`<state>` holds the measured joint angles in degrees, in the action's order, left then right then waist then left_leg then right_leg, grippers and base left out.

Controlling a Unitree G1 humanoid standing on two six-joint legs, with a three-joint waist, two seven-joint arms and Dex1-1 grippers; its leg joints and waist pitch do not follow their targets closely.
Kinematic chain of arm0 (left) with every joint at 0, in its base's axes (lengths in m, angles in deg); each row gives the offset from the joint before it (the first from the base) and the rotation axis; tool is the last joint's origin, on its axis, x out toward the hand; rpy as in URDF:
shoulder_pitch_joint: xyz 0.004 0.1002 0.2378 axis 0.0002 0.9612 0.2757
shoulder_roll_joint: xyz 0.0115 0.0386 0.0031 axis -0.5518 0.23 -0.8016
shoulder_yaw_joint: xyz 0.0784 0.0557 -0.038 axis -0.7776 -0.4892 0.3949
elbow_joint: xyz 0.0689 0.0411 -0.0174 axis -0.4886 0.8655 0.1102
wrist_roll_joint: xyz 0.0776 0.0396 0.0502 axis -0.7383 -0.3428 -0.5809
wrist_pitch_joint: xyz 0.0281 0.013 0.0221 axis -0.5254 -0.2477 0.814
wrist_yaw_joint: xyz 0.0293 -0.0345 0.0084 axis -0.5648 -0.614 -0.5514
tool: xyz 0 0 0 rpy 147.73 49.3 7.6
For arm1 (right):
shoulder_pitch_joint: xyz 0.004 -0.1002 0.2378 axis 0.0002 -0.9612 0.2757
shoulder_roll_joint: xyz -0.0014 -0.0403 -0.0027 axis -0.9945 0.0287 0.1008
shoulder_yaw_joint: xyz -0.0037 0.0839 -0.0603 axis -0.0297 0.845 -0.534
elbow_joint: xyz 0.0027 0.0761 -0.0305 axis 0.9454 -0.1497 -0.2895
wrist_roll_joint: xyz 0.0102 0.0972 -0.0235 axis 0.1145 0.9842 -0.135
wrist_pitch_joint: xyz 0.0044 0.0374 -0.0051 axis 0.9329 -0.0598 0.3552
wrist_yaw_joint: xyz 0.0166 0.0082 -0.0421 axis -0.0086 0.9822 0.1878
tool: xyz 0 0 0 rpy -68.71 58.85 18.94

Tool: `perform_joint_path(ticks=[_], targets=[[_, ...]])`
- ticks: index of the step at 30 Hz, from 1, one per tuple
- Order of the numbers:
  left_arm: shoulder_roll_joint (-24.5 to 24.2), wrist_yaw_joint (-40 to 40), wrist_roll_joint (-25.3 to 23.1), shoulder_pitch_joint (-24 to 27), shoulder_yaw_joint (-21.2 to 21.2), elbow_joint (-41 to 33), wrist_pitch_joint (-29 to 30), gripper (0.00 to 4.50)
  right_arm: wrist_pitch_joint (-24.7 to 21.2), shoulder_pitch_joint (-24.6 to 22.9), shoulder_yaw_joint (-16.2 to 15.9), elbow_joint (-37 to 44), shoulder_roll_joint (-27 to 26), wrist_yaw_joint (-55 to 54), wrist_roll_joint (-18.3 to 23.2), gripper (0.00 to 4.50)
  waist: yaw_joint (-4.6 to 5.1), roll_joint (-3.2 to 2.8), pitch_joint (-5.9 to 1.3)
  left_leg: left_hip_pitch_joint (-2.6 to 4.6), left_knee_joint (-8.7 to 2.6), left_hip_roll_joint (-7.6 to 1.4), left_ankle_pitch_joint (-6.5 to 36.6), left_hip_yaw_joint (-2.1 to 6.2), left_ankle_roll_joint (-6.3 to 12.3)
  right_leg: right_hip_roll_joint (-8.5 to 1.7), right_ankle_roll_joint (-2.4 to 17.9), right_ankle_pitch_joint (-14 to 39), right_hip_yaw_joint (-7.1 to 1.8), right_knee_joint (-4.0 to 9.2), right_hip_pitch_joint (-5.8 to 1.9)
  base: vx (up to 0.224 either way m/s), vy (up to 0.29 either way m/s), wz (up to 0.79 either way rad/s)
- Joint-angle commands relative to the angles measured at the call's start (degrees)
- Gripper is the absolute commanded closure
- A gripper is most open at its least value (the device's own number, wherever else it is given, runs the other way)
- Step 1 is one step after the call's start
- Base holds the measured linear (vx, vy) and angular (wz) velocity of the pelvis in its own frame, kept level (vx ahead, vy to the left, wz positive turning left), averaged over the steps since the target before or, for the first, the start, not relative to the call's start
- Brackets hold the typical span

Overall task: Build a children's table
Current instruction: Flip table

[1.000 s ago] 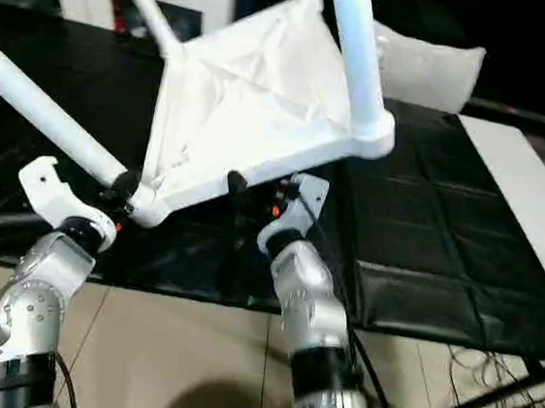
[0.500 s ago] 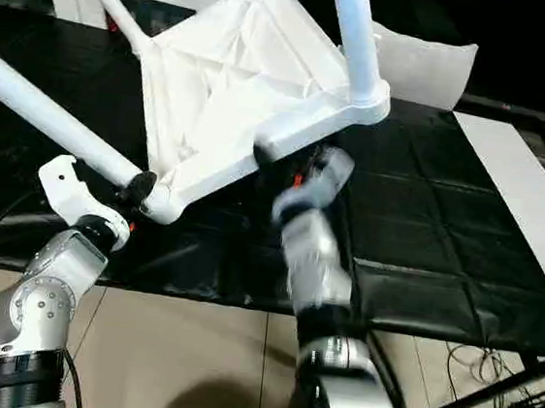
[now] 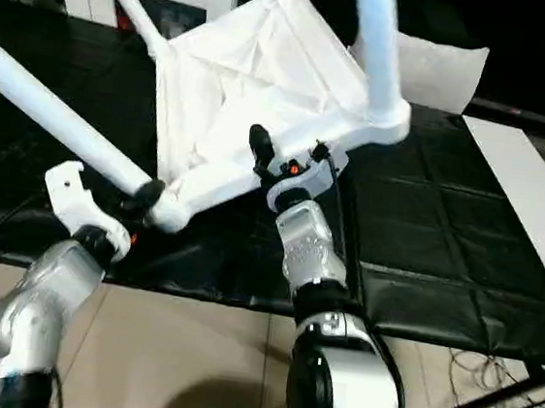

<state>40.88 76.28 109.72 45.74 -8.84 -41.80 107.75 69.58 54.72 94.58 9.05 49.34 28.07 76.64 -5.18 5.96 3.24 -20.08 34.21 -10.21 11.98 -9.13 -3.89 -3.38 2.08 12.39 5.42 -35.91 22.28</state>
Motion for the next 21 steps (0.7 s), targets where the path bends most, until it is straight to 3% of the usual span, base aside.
perform_joint_path(ticks=[1,10,13,21], targets=[[1.4,-1.9,1.9,2.2,-4.5,2.4,4.6,2.46,0.3,5.6,0.7,0.4,-6.9,0.9,1.5,0.26,0.20,0.06,-3.25,0.04,-3.86,-3.48,1.1,0.37,3.15,-5.51,9.0,1.4,-4.03,3.37,-2.78,0.000,0.000,0.00],[1.1,-2.4,2.4,4.5,-5.2,-0.5,6.3,2.46,1.0,6.3,2.1,-1.4,-7.8,3.1,2.5,0.77,0.30,0.46,-3.03,0.00,-3.84,-3.55,0.9,0.38,2.81,-5.47,9.0,0.9,-4.05,3.30,-2.85,0.000,0.000,0.00],[0.9,-2.7,2.4,4.6,-5.2,-0.4,6.4,2.46,1.2,6.4,2.3,-1.8,-8.0,3.4,2.6,1.20,0.27,0.51,-2.98,0.05,-3.79,-3.49,0.8,0.30,3.03,-5.50,9.0,1.0,-4.08,3.33,-2.80,0.000,0.000,0.00],[-0.1,-3.3,2.0,4.6,-4.9,-0.1,6.9,2.46,0.9,5.5,2.2,-1.8,-8.4,4.1,2.2,1.78,0.28,0.33,-3.14,0.05,-3.66,-3.45,0.2,0.23,3.16,-5.36,9.2,0.1,-4.11,3.12,-2.83,0.000,0.000,0.00]])
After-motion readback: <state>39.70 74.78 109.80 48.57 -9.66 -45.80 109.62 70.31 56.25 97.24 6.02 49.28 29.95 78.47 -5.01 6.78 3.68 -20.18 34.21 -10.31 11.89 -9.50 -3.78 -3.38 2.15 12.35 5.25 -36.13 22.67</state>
